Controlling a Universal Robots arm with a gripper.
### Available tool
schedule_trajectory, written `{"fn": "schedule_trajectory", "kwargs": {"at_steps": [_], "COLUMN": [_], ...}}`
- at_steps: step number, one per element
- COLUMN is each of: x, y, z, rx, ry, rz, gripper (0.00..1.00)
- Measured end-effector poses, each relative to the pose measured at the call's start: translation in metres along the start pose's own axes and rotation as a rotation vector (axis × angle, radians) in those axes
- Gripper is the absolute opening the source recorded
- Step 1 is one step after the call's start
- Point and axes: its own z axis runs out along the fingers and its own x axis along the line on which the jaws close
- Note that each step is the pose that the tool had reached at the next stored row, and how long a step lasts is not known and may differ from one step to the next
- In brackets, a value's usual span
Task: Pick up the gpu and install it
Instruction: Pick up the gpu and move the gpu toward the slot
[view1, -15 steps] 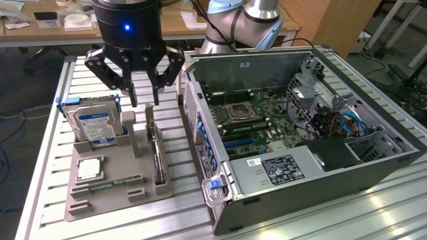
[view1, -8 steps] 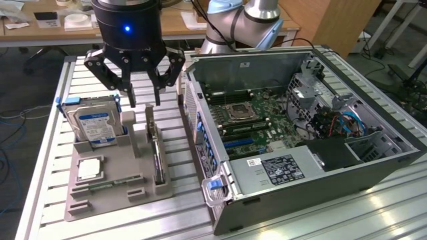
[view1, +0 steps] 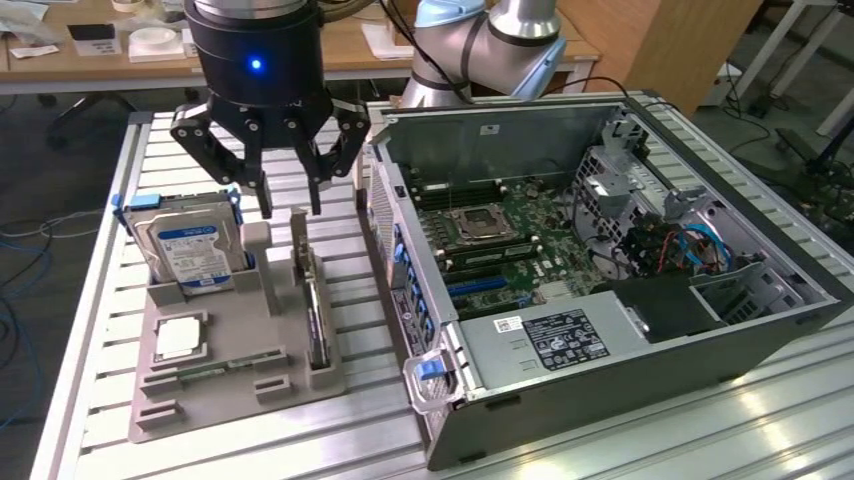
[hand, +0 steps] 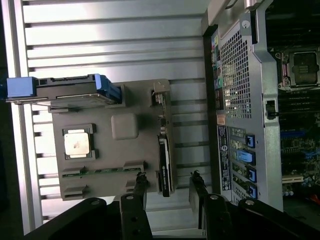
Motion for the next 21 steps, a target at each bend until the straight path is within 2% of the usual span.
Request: {"fn": "schedule_trajectory", "kwargs": {"at_steps": [9,13,21], "x": [0.000,0.000,0.001], "y": [-0.0006,-0.0007,-0.0010], "z": [0.0144,0.0146,0.0222], "rx": [-0.0002,0.0001,0.0001], "ry": [-0.0001,0.0001,0.0001], "rz": [0.000,0.000,0.000], "gripper": [0.47,0.47,0.47]}}
